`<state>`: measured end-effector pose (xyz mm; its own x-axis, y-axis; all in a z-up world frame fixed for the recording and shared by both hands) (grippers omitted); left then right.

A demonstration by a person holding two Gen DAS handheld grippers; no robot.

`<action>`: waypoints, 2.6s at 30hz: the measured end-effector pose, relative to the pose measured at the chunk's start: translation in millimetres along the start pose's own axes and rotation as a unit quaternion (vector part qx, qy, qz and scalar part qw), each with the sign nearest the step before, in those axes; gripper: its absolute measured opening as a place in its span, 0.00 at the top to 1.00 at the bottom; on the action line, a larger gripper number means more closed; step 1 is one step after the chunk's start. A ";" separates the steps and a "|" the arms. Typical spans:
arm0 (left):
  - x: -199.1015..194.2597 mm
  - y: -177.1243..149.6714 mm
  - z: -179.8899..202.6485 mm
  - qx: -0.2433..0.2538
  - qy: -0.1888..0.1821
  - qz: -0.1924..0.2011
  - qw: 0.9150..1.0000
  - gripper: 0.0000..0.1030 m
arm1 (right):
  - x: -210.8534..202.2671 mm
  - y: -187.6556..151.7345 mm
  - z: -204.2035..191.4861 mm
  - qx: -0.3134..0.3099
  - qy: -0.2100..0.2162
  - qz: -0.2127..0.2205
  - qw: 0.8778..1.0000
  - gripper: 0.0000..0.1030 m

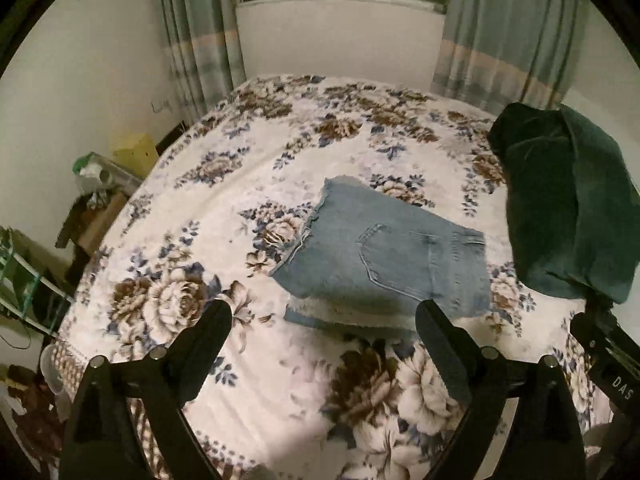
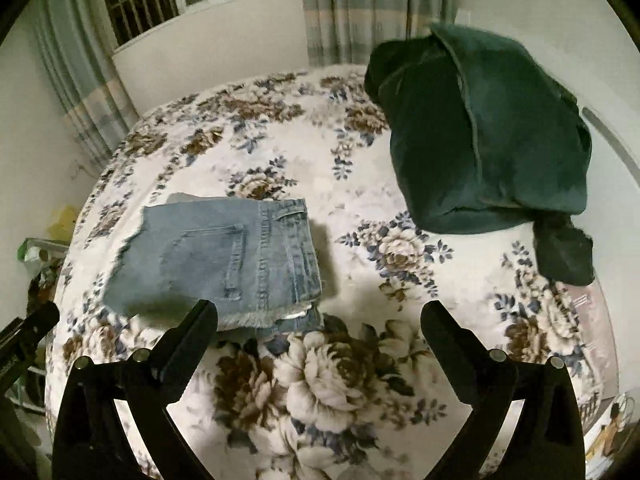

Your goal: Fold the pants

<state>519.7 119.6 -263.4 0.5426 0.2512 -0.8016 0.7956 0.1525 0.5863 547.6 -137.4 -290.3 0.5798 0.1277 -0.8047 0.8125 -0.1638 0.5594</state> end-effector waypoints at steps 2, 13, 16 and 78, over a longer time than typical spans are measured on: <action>-27.1 -3.0 -3.7 0.000 -0.005 0.014 1.000 0.09 | -36.6 -3.7 -8.4 -0.011 -0.001 0.015 1.000 0.00; -177.5 -44.0 -33.1 0.017 -0.014 0.078 0.997 0.09 | -234.5 -52.2 -41.9 -0.050 0.021 0.090 0.994 0.00; -215.5 -57.8 -41.5 0.020 -0.019 0.089 0.996 0.09 | -286.8 -68.9 -48.5 -0.063 0.016 0.115 0.991 0.00; -333.4 -103.5 -72.2 0.026 -0.019 0.150 0.988 0.00 | -467.1 -127.5 -85.9 -0.081 0.038 0.157 0.984 0.00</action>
<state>236.9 89.1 -48.4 0.7657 0.2409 -0.5964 0.6088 0.0279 0.7928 178.3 -92.1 31.3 0.8013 0.1695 -0.5738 0.5883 -0.0490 0.8071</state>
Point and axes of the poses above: each gripper's, at about its wrist camera, not at the fingertips, and x roughly the way its jaws point, z to its right, y to its top, the point moved 8 cm from there along x, roughly the way its jaws point, and after that the axes turned 9 degrees about y, right-handed, at the moved point
